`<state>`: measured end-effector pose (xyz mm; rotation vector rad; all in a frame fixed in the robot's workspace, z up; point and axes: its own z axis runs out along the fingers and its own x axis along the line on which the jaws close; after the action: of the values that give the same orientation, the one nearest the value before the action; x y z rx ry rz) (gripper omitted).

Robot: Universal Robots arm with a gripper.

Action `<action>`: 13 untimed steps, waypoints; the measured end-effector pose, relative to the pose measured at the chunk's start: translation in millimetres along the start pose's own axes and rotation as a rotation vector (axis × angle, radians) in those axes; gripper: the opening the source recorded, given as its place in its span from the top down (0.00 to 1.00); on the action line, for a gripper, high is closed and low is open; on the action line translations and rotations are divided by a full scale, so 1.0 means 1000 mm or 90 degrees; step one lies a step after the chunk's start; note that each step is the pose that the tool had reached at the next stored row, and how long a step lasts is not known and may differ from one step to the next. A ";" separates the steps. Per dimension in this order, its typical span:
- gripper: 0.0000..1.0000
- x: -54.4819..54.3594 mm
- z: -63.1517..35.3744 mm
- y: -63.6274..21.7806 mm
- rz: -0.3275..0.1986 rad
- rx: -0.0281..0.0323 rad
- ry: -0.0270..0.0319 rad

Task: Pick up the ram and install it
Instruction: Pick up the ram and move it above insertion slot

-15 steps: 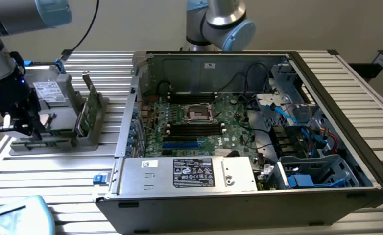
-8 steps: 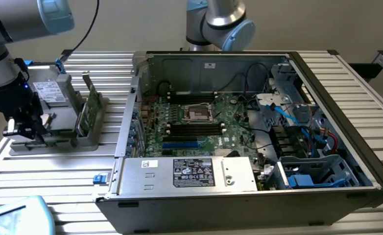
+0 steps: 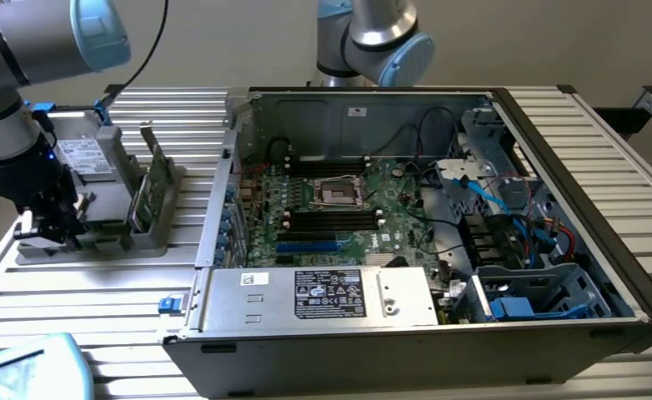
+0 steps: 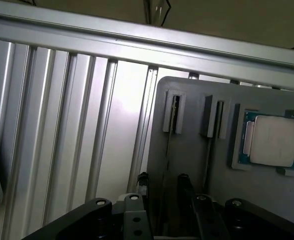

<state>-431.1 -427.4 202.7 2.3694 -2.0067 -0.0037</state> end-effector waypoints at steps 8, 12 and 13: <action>0.63 0.000 0.0112 -0.0008 -0.003 0.0001 -0.0016; 0.63 0.000 0.0112 -0.0008 -0.003 0.0000 -0.0016; 0.63 0.000 0.0112 -0.0008 -0.003 0.0001 -0.0016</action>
<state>-430.6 -427.4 191.5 2.3754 -2.0022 -0.0067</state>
